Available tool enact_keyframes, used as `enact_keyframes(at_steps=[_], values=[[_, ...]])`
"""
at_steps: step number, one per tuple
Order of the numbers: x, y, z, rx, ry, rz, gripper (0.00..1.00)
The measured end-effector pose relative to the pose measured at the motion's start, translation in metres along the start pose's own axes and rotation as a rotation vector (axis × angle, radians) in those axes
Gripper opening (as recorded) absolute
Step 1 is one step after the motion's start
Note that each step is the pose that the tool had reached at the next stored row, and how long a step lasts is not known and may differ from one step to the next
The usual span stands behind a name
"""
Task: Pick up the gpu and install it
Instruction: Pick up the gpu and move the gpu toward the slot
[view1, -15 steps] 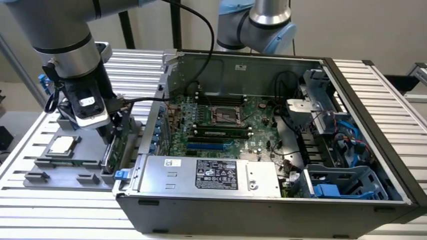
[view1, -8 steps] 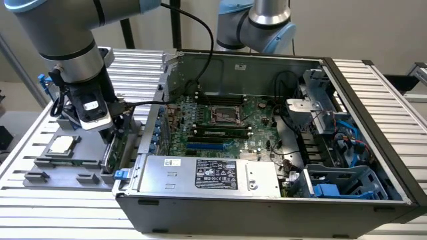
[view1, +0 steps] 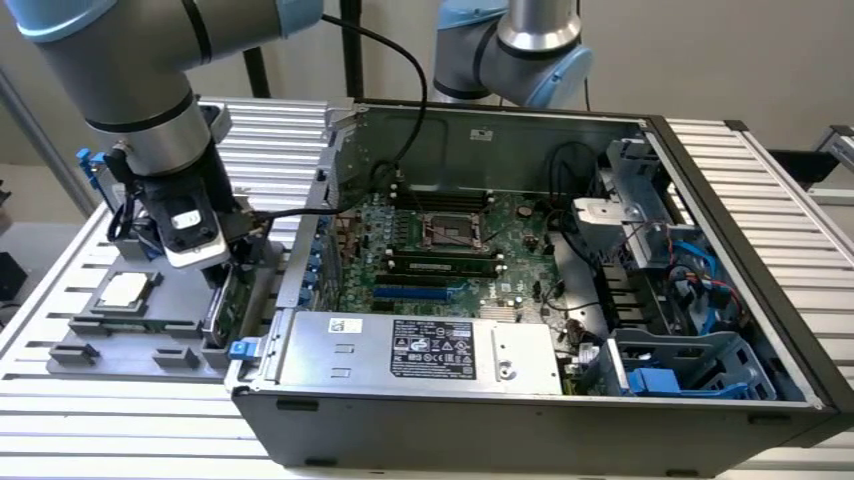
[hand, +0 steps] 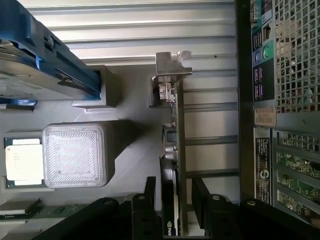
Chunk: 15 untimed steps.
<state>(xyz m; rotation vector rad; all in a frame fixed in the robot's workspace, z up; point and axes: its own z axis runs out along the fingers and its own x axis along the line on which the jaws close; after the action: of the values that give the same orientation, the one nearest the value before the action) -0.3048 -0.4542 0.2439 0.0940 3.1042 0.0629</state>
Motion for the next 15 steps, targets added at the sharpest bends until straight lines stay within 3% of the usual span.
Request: enact_keyframes(at_steps=[15], values=[[0.0028, 0.0024, 0.0047, 0.0010, -0.0011, 0.026, 1.00]])
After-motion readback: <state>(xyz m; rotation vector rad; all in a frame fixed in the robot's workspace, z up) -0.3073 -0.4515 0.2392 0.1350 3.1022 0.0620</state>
